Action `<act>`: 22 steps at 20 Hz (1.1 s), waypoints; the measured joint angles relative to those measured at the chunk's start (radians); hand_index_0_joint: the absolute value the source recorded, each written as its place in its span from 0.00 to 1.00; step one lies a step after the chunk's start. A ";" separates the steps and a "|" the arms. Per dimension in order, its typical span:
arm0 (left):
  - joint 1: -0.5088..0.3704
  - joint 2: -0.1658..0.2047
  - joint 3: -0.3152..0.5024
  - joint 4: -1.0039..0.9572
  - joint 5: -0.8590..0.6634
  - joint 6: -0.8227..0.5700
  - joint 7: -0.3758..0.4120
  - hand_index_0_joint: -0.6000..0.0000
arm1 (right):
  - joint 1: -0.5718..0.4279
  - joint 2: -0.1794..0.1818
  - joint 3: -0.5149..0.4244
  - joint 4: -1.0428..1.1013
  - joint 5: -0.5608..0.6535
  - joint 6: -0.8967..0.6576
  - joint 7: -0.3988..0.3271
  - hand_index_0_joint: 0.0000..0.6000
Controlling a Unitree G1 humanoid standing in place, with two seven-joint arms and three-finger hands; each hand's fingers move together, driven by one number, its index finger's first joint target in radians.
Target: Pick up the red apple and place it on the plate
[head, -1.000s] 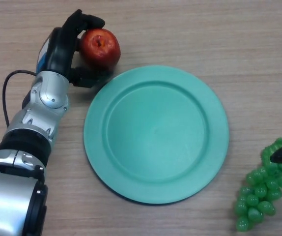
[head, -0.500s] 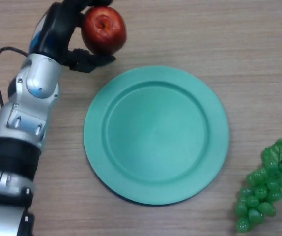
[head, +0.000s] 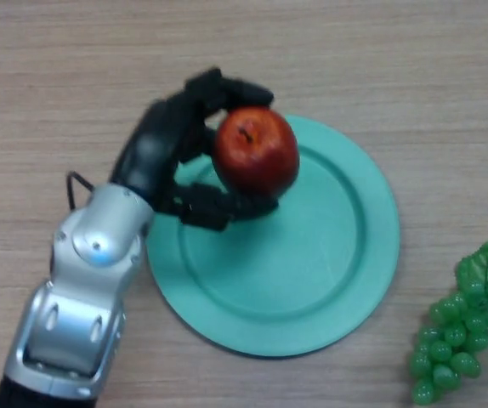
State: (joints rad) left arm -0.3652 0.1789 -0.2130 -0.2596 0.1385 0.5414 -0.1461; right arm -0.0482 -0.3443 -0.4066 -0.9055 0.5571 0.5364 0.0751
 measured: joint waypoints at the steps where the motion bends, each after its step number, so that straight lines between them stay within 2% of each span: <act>1: 0.001 0.001 -0.016 0.000 0.009 0.004 0.000 0.00 | 0.003 0.000 0.000 0.000 0.000 0.000 0.000 0.00; 4: 0.017 0.001 -0.054 0.027 0.094 -0.049 -0.007 0.00 | 0.014 0.000 0.000 0.026 0.000 -0.009 0.000 0.00; 7: 0.026 0.002 -0.053 0.052 0.095 -0.094 -0.020 0.00 | 0.012 0.000 -0.002 0.030 0.011 -0.013 0.000 0.00; 11: 0.037 0.001 -0.052 0.100 0.137 -0.247 -0.015 0.00 | 0.012 0.000 -0.002 0.037 0.017 -0.017 0.000 0.00; 15: 0.046 0.002 -0.047 0.129 0.137 -0.263 0.009 0.00 | 0.010 -0.002 -0.003 0.047 0.018 -0.017 0.000 0.00; 17: 0.051 0.002 -0.040 0.129 0.137 -0.263 0.010 0.33 | 0.010 -0.002 -0.003 0.048 0.018 -0.017 0.000 0.00; 18: 0.051 0.002 -0.031 0.129 0.136 -0.263 0.010 0.58 | 0.010 -0.003 -0.003 0.048 0.018 -0.017 0.000 0.00; 19: 0.052 0.002 -0.022 0.129 0.136 -0.263 0.010 0.75 | 0.010 -0.003 -0.003 0.048 0.018 -0.017 0.000 0.00; 20: 0.058 0.002 -0.011 0.128 0.136 -0.263 0.011 1.00 | 0.008 -0.003 -0.003 0.048 0.018 -0.017 0.000 0.00; 22: 0.072 0.002 -0.010 0.108 0.124 -0.259 0.021 1.00 | -0.001 -0.005 -0.002 0.048 0.017 -0.017 0.000 0.00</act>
State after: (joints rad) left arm -0.2932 0.1805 -0.2232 -0.1520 0.2624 0.2824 -0.1252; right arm -0.0490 -0.3497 -0.4085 -0.8580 0.5740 0.5192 0.0750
